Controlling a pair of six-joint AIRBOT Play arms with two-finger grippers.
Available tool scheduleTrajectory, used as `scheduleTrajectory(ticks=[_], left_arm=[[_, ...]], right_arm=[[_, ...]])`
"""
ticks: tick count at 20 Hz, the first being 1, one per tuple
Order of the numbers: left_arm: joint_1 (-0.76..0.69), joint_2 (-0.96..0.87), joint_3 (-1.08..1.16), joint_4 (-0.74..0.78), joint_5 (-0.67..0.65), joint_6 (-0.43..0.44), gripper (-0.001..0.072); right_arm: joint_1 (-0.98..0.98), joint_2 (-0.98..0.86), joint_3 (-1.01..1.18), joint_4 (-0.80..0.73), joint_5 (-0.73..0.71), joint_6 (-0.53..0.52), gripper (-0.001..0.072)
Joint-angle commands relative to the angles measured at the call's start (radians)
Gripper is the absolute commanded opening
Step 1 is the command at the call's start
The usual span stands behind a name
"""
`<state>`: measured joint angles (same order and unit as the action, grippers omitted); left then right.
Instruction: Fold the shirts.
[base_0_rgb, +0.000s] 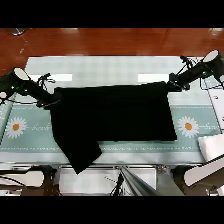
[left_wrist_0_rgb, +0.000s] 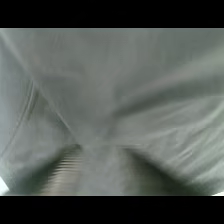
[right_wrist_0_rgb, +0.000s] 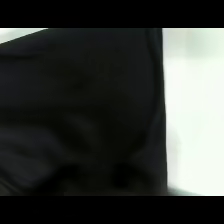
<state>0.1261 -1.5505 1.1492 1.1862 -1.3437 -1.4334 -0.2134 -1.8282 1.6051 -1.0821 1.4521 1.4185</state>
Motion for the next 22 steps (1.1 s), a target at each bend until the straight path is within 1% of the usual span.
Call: scheduleTrajectory(ticks=[1, 2, 3, 5, 8, 10, 13, 15, 16, 18, 20, 22], left_arm=[[0.006, 0.010, -0.013, 0.019, -0.108, 0.015, 0.0707], [0.010, 0.026, -0.018, 0.043, -0.136, 0.026, 0.0707], [0.019, 0.058, -0.039, 0.085, -0.141, 0.026, 0.0707], [0.056, 0.144, -0.130, 0.124, -0.130, 0.023, 0.0707], [0.137, 0.292, -0.349, 0.124, -0.105, 0.023, 0.0707], [0.202, 0.394, -0.496, 0.122, -0.081, 0.003, 0.0706], [0.321, 0.532, -0.636, 0.043, -0.048, 0.006, 0.0706], [0.369, 0.581, -0.683, -0.030, -0.034, 0.011, 0.0706], [0.370, 0.585, -0.697, -0.050, -0.022, 0.010, 0.0706], [0.370, 0.581, -0.721, -0.152, 0.010, 0.021, 0.0706], [0.370, 0.581, -0.736, -0.238, 0.020, 0.063, 0.0705], [0.351, 0.581, -0.748, -0.244, 0.024, 0.064, 0.0705]], right_arm=[[0.004, 0.028, -0.013, -0.013, 0.026, -0.001, 0.0619], [0.001, 0.054, -0.013, -0.001, 0.030, 0.001, 0.0618], [-0.004, 0.086, -0.016, 0.053, 0.031, -0.001, 0.0618], [-0.006, 0.191, -0.083, 0.189, -0.024, -0.077, 0.0618], [0.008, 0.388, -0.303, 0.249, -0.132, -0.183, 0.0618], [0.024, 0.506, -0.479, 0.271, -0.211, -0.229, 0.0619], [0.023, 0.612, -0.688, 0.351, -0.266, -0.303, 0.0618], [0.023, 0.644, -0.770, 0.380, -0.297, -0.304, 0.0618], [0.023, 0.646, -0.791, 0.397, -0.306, -0.308, 0.0618], [0.024, 0.645, -0.812, 0.436, -0.320, -0.311, 0.0618], [0.024, 0.646, -0.812, 0.484, -0.305, -0.315, 0.0618], [0.024, 0.646, -0.812, 0.547, -0.289, -0.344, 0.0618]])
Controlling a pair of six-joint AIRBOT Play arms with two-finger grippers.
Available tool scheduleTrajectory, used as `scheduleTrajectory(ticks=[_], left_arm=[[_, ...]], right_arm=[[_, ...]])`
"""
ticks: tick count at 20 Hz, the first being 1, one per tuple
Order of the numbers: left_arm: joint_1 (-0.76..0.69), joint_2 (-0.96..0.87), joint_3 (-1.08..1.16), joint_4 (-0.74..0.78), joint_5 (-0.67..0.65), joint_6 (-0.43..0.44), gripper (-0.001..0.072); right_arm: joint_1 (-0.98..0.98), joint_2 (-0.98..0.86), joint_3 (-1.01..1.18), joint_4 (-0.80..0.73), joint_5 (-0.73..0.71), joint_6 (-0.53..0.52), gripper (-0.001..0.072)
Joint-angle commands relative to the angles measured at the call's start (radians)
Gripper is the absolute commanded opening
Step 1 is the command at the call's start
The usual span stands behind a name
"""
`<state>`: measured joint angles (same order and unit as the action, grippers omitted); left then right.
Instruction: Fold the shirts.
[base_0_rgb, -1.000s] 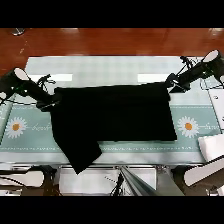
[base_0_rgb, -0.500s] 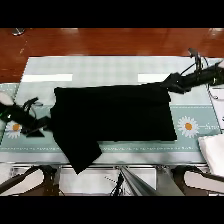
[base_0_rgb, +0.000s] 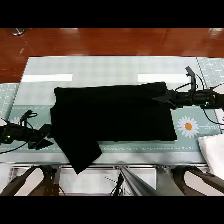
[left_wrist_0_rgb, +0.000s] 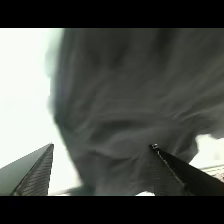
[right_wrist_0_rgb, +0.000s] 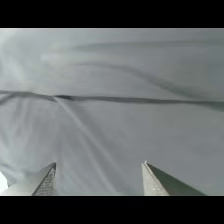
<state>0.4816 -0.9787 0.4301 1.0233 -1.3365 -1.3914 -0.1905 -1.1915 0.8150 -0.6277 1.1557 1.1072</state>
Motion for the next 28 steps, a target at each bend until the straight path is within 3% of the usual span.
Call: scheduleTrajectory(ticks=[1, 4, 9, 17, 18, 19, 20, 22, 25, 28], left_arm=[[-0.018, 0.010, -0.037, -0.077, 0.020, 0.022, 0.0704], [-0.038, -0.006, -0.044, 0.023, 0.003, 0.002, 0.0704], [-0.039, -0.041, -0.043, 0.024, -0.010, 0.000, 0.0704], [-0.247, -0.066, -0.094, -0.120, 0.103, 0.023, 0.0699], [-0.273, -0.066, -0.094, -0.105, 0.100, 0.023, 0.0545], [-0.283, -0.066, -0.094, -0.095, 0.097, 0.023, 0.0088], [-0.283, -0.066, -0.093, -0.098, 0.092, 0.031, 0.0019], [-0.283, -0.065, -0.093, -0.098, 0.092, 0.031, 0.0019], [-0.283, -0.065, -0.093, -0.105, 0.092, 0.031, 0.0019], [-0.283, -0.065, -0.093, -0.105, 0.092, 0.031, 0.0019]], right_arm=[[0.001, 0.009, -0.022, 0.108, 0.007, -0.037, 0.0618], [0.001, 0.009, -0.022, 0.110, 0.022, -0.037, 0.0618], [0.001, 0.009, -0.022, 0.109, 0.031, -0.037, 0.0618], [-0.020, 0.009, -0.021, 0.094, -0.036, -0.019, 0.0617], [-0.054, 0.009, -0.021, 0.076, -0.040, -0.008, 0.0617], [-0.109, 0.009, -0.021, 0.045, -0.037, 0.004, 0.0617], [-0.171, 0.009, -0.021, -0.003, -0.022, 0.028, 0.0618], [-0.302, 0.009, -0.022, -0.189, 0.073, 0.078, 0.0617], [-0.382, 0.011, -0.073, -0.513, 0.208, 0.257, 0.0617], [-0.376, 0.013, -0.183, -0.531, 0.257, 0.266, 0.0617]])
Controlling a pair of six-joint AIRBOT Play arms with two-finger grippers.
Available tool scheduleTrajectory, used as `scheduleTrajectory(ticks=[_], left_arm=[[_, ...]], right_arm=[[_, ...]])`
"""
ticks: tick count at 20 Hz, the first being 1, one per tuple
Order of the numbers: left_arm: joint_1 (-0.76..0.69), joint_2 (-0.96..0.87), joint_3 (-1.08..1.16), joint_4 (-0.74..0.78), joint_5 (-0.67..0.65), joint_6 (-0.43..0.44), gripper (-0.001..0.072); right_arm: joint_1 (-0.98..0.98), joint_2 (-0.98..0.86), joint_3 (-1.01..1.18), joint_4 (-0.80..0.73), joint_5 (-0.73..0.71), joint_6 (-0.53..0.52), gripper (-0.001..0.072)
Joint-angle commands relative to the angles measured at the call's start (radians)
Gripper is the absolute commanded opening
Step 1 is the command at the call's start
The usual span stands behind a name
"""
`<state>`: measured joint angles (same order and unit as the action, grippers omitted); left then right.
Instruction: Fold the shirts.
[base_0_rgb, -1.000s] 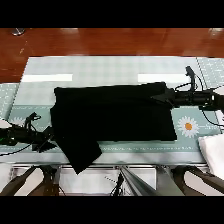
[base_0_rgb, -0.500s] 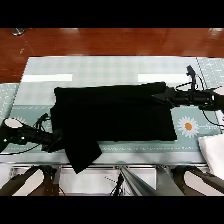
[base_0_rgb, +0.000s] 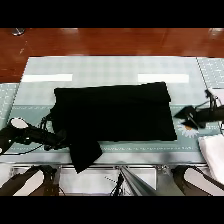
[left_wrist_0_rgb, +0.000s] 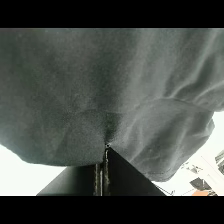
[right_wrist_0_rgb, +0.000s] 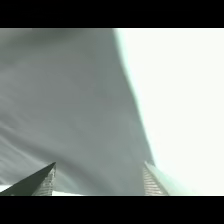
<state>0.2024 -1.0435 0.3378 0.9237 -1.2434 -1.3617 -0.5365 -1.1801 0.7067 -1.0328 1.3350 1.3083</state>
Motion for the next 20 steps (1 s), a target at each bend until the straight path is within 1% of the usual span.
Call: scheduleTrajectory(ticks=[1, 4, 9, 13, 15, 16, 17, 19, 20], left_arm=[[-0.003, 0.000, 0.000, -0.005, -0.002, 0.001, 0.0019], [-0.003, 0.000, 0.000, -0.005, -0.002, 0.002, 0.0020], [-0.003, 0.000, 0.000, -0.006, -0.001, 0.008, 0.0020], [-0.003, 0.000, 0.000, -0.009, 0.003, 0.008, 0.0020], [-0.003, 0.000, 0.000, -0.009, 0.003, 0.008, 0.0020], [-0.003, 0.000, 0.000, -0.009, 0.003, 0.008, 0.0020], [-0.003, 0.000, 0.000, -0.009, 0.003, 0.008, 0.0020], [-0.003, 0.000, -0.001, -0.009, 0.002, 0.008, 0.0020], [-0.003, 0.000, -0.001, -0.009, 0.002, 0.008, 0.0020]], right_arm=[[-0.019, 0.002, -0.106, -0.117, 0.074, 0.064, 0.0617], [0.048, 0.002, -0.137, -0.170, 0.035, 0.072, 0.0617], [0.078, 0.001, -0.137, -0.166, -0.020, 0.077, 0.0617], [0.079, 0.001, -0.137, -0.077, -0.099, 0.069, 0.0617], [0.079, 0.000, -0.137, -0.003, -0.142, 0.058, 0.0615], [0.079, 0.000, -0.137, 0.034, -0.152, 0.037, 0.0595], [0.079, 0.000, -0.137, 0.064, -0.161, 0.011, 0.0482], [0.122, 0.001, -0.137, 0.067, -0.167, -0.045, 0.0231], [0.151, 0.001, -0.136, 0.066, -0.169, -0.068, 0.0032]])
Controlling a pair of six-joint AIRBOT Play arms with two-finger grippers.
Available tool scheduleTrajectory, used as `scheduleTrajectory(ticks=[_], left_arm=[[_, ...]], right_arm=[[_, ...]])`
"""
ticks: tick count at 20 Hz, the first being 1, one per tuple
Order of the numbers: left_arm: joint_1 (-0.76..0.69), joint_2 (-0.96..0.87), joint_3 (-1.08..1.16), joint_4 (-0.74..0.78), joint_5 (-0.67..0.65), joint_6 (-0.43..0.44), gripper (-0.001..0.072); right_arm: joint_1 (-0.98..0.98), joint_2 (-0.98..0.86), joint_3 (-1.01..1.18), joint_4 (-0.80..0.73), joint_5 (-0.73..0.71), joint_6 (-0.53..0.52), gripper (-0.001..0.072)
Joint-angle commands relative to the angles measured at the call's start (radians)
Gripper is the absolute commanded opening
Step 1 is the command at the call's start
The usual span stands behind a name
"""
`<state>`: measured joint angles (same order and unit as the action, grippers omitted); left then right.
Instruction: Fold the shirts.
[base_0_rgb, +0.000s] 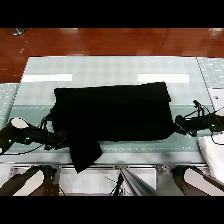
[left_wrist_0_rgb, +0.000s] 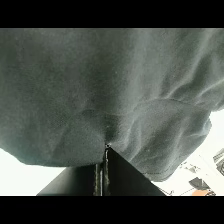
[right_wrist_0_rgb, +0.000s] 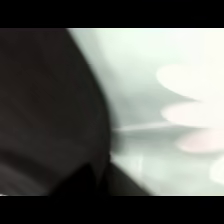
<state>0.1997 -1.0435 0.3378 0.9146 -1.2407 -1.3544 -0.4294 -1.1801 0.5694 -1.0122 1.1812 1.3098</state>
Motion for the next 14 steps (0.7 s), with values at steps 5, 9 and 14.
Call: scheduleTrajectory(ticks=[5, 9, 14], left_arm=[[0.020, 0.000, 0.081, -0.009, -0.032, 0.039, 0.0020], [0.108, -0.003, 0.236, -0.026, -0.041, 0.078, 0.0020], [0.127, -0.123, 0.425, -0.084, 0.023, 0.072, 0.0020]], right_arm=[[0.063, 0.001, 0.101, 0.015, 0.017, -0.069, 0.0028], [0.064, 0.000, 0.237, 0.013, 0.013, -0.031, 0.0028], [0.066, -0.090, 0.337, 0.169, -0.042, -0.063, 0.0028]])
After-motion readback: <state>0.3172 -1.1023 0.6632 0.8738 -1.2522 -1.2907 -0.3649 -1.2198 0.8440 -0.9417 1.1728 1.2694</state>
